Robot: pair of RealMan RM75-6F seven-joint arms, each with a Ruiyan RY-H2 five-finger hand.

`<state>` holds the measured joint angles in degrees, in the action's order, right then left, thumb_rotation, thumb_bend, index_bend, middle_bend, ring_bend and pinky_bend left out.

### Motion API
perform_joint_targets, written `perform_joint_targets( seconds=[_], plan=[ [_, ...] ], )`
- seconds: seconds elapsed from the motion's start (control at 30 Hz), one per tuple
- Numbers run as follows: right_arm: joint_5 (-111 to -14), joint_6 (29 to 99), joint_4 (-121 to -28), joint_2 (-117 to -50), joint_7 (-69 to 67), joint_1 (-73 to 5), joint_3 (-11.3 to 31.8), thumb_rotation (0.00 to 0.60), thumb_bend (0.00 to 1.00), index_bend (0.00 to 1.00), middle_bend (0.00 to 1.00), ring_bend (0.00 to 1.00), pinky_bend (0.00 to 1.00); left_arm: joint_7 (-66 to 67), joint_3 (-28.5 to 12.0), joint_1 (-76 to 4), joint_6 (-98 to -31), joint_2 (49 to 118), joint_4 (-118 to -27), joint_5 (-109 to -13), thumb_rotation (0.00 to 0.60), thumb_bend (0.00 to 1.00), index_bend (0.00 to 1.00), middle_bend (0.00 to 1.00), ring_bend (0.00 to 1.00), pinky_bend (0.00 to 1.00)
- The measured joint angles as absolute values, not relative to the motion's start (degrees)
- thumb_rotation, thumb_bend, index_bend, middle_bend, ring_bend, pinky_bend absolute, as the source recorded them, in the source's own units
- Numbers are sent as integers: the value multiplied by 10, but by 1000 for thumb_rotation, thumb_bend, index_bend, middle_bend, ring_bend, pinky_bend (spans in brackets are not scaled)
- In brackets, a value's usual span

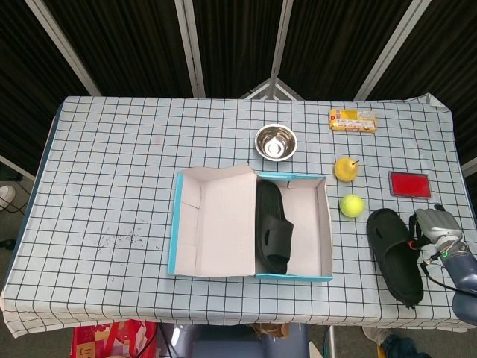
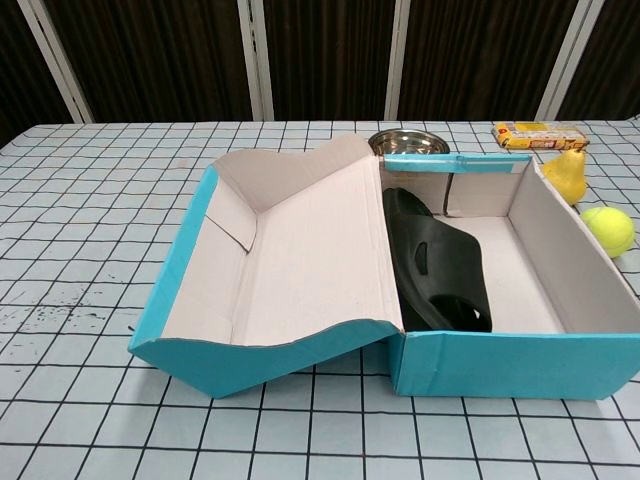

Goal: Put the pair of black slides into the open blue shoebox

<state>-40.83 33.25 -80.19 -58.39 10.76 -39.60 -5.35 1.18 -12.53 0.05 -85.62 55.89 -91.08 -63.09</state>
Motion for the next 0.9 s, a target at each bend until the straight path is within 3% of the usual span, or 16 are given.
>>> perform_joint_targets(
  seconds=[0.5, 0.9],
  plan=[
    [-427, 349, -850, -514, 75, -382, -29, 600, 493, 634, 572, 217, 0, 4, -125, 2, -855, 557, -911, -634, 600, 813, 170, 45, 0, 49],
    [-469, 384, -898, -450, -11, -351, 24, 600, 495, 635, 572, 217, 0, 0, -125, 2, -852, 557, -908, -633, 600, 813, 170, 45, 0, 49]
  ],
)
